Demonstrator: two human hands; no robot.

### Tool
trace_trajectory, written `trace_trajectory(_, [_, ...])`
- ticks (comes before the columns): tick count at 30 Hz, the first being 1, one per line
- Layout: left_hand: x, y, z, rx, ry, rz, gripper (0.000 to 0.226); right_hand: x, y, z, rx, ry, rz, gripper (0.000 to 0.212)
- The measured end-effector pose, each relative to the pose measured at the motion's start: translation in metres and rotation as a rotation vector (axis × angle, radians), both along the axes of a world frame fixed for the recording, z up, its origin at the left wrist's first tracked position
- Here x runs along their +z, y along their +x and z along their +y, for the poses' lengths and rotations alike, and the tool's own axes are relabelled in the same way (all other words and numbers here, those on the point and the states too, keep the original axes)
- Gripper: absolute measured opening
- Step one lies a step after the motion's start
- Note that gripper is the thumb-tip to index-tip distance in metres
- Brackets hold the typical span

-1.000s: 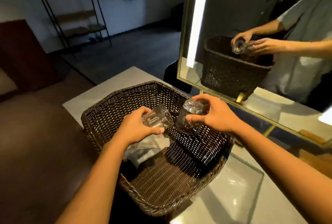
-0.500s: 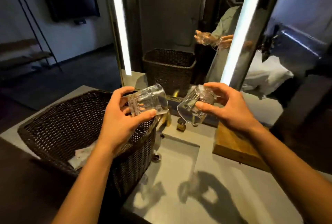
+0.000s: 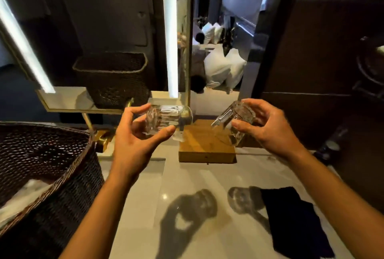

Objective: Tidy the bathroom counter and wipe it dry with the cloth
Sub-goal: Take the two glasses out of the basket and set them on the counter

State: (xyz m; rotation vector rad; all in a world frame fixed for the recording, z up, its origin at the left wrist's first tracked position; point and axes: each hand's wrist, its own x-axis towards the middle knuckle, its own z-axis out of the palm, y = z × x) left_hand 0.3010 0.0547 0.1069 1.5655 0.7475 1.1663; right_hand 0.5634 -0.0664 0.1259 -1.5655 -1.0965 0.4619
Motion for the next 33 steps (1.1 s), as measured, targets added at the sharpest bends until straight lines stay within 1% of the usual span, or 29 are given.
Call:
trace_trajectory(2, [-0.005,0.023,0.008,-0.062,0.016,0.015,0.064,-0.004,0.016,-0.007,-0.079,-0.001,-0.001,0.072])
trace_trajectory(7, [-0.026,0.087,0.035,-0.233,0.058,0.092,0.068,-0.017,0.058,-0.020,-0.260,-0.036,0.014,0.059])
trace_trajectory(10, [-0.043,0.126,0.045,-0.309,0.051,0.120,0.067,-0.027,0.080,-0.029,-0.343,-0.063,-0.005,0.062])
trace_trajectory(14, [-0.060,0.173,0.045,-0.367,0.052,0.158,0.070,-0.041,0.111,-0.042,-0.441,-0.093,0.029,0.064])
trace_trajectory(19, [-0.085,0.233,0.037,-0.387,0.032,0.194,0.080,-0.064,0.160,-0.053,-0.497,-0.119,0.062,0.065])
trace_trajectory(24, [-0.114,0.298,0.016,-0.445,-0.156,0.186,0.077,-0.100,0.216,-0.065,-0.533,-0.179,0.107,0.070])
trace_trajectory(27, [-0.132,0.336,-0.002,-0.462,-0.153,0.213,0.074,-0.123,0.253,-0.071,-0.533,-0.223,0.118,0.071])
trace_trajectory(31, [-0.163,0.385,-0.020,-0.435,-0.122,0.334,0.074,-0.161,0.303,-0.078,-0.519,-0.248,0.153,0.071])
trace_trajectory(33, [-0.179,0.404,-0.026,-0.421,-0.145,0.375,0.074,-0.182,0.321,-0.079,-0.521,-0.284,0.155,0.069])
